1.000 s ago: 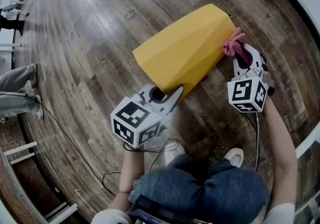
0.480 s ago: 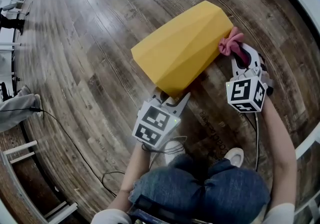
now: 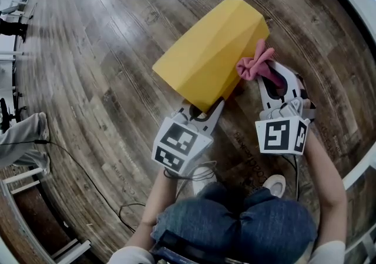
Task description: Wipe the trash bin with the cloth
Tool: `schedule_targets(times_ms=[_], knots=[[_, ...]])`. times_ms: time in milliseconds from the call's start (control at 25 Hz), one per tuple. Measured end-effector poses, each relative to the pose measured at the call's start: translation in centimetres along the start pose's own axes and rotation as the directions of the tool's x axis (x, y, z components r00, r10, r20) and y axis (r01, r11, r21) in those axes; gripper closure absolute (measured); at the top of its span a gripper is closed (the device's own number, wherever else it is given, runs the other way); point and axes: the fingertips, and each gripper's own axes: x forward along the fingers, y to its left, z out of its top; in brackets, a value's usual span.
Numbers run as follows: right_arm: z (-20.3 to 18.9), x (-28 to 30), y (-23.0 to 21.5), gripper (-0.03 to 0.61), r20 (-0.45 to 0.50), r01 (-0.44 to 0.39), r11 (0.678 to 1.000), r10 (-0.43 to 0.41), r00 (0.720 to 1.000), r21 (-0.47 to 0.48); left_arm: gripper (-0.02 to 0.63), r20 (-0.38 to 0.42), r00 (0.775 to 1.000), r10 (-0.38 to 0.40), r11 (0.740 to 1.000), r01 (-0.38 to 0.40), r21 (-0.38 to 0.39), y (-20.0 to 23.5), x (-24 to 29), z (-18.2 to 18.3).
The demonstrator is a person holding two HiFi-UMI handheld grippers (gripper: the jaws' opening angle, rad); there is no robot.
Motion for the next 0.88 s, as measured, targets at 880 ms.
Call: schedule_targets(times_ms=[880], knots=[[2.0,-0.2,3.7,0.528,0.049,-0.071,0.995,0.075,0.996,-0.073,0.598,0.034,0.997,-0.075,0.995,0.077,-0.069,-0.7,-1.8,1.7]])
